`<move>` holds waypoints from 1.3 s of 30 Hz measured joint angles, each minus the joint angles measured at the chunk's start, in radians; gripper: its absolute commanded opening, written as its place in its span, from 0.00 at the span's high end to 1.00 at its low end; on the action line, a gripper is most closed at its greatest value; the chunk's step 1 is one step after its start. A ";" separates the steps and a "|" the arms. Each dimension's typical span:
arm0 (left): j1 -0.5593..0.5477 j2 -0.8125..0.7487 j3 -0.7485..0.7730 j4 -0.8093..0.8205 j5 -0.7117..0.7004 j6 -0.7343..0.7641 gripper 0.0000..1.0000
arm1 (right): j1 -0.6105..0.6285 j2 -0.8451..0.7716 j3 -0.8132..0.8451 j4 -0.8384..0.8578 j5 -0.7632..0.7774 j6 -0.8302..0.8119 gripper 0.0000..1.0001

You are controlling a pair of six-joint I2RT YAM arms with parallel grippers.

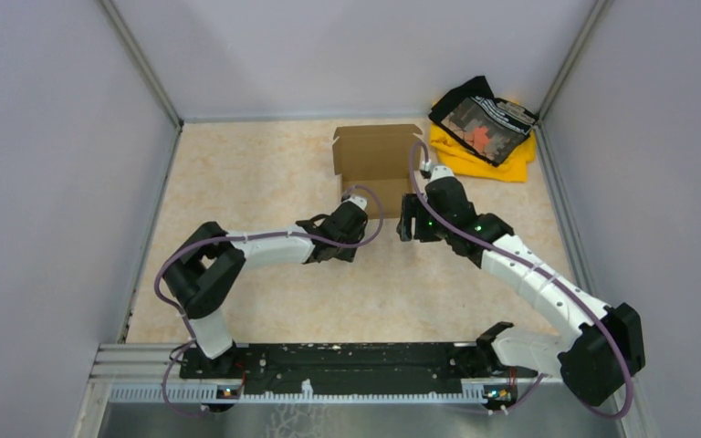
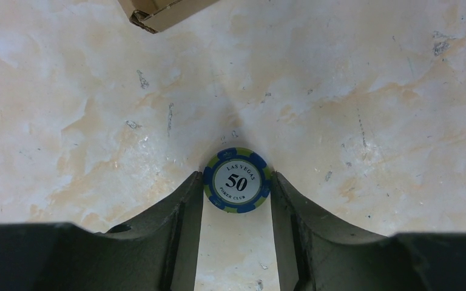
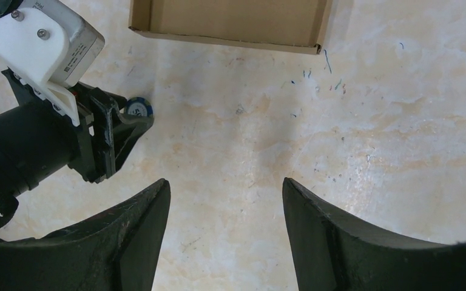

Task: Fold the paper box

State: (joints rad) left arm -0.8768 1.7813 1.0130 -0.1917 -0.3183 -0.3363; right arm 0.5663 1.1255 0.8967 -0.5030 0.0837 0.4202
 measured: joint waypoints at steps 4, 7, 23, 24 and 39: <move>-0.003 0.003 0.003 -0.001 -0.014 -0.003 0.51 | 0.000 -0.001 0.000 0.000 0.000 0.000 0.33; -0.003 0.016 0.017 -0.001 -0.024 -0.002 0.51 | -0.004 -0.001 0.000 -0.001 0.000 -0.001 0.33; 0.023 0.115 0.122 0.054 -0.029 0.028 0.51 | -0.041 -0.006 0.001 -0.023 0.001 -0.027 0.33; 0.024 0.117 0.124 0.055 -0.028 0.030 0.51 | -0.044 -0.006 0.001 -0.022 0.000 -0.028 0.33; 0.029 0.121 0.136 0.045 -0.021 0.043 0.51 | -0.053 -0.006 0.001 -0.022 -0.008 -0.035 0.33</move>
State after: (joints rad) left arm -0.8474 1.9018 1.1488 -0.1467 -0.3397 -0.2935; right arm 0.5137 1.1191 0.8978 -0.5251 0.0761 0.3851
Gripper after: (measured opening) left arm 0.495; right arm 0.671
